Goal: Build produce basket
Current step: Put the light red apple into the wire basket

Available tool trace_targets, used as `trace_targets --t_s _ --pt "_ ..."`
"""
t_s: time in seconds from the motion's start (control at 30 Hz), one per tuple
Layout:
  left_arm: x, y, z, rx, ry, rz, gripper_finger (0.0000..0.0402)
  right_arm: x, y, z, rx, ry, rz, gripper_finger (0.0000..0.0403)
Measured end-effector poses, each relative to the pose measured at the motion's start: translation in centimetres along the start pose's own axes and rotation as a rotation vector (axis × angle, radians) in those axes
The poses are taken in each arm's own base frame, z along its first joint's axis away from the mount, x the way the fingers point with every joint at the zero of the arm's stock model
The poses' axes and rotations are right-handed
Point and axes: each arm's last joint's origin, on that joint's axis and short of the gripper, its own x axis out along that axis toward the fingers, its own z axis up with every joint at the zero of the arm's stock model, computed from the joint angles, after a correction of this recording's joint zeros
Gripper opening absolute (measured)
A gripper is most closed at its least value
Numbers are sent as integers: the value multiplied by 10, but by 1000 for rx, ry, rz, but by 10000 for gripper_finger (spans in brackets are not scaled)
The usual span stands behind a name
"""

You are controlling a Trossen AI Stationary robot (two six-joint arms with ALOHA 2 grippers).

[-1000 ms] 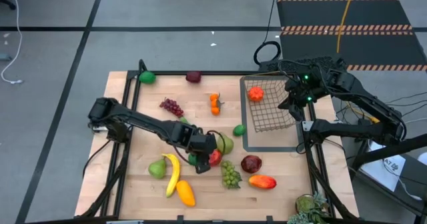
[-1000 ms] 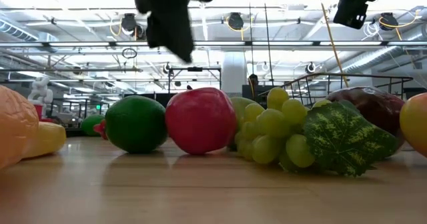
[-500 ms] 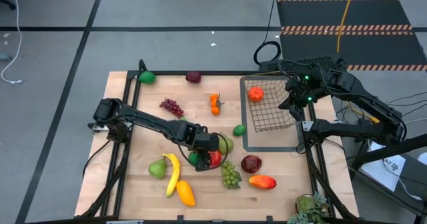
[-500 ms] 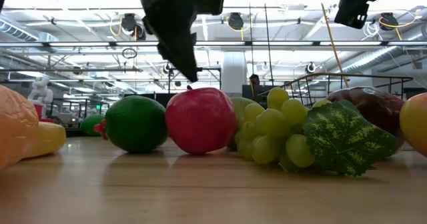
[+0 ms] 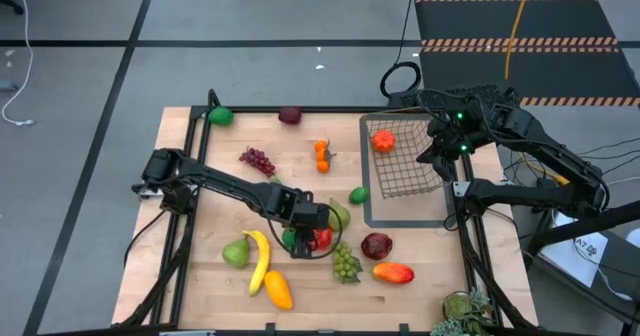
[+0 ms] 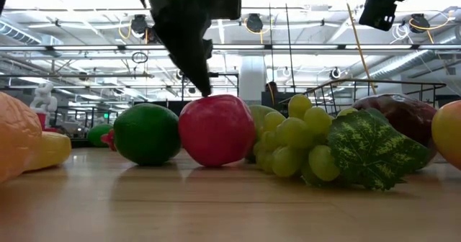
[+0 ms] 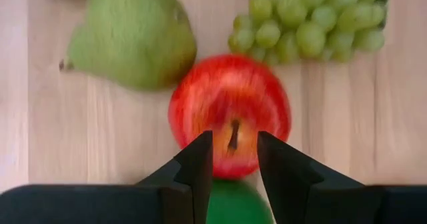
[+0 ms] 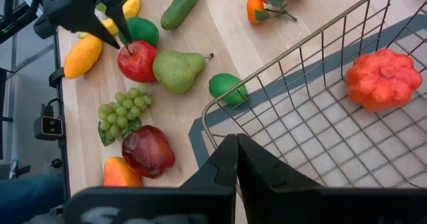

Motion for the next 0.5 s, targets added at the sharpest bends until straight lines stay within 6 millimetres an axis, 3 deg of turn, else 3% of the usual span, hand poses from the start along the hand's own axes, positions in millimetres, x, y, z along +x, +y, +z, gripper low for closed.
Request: trace_targets --t_s 0.5 --pt "6 0 -4 35 5 2 117 0 0 0 17 -2 0 0"
